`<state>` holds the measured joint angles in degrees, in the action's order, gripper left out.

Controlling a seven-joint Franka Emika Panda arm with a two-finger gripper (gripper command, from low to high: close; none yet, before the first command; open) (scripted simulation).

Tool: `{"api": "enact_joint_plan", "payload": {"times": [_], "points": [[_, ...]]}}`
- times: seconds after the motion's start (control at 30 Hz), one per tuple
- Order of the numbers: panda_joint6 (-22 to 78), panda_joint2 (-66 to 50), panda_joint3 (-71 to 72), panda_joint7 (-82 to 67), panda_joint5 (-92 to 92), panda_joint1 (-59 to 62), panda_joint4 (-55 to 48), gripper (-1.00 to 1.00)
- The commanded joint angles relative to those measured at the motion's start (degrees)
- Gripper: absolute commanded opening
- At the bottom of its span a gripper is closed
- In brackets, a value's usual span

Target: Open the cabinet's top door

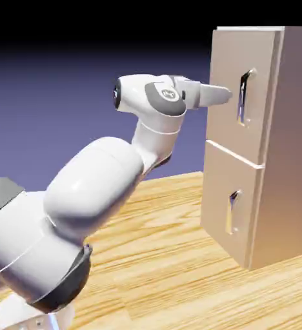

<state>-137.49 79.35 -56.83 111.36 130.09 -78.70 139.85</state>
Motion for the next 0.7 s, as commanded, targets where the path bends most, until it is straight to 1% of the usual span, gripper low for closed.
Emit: {"api": "enact_joint_plan", "payload": {"times": [0.0,0.13,0.27,0.3,0.33,0.37,0.67], "points": [[0.70,0.90,-1.09,1.32,2.49,-1.50,-0.41,0.00],[2.68,3.43,-4.17,5.06,9.55,-5.73,-1.55,0.00],[1.66,1.79,-7.79,4.77,12.52,-13.24,-9.84,0.00],[1.65,1.77,-7.83,4.77,12.55,-13.31,-9.93,0.00],[1.65,1.77,-7.83,4.77,12.55,-13.31,-9.93,-1.00],[1.65,1.77,-7.83,4.77,12.55,-13.31,-9.93,-1.00],[24.06,-2.84,-0.14,14.89,11.82,-8.70,2.45,-1.00]]}}
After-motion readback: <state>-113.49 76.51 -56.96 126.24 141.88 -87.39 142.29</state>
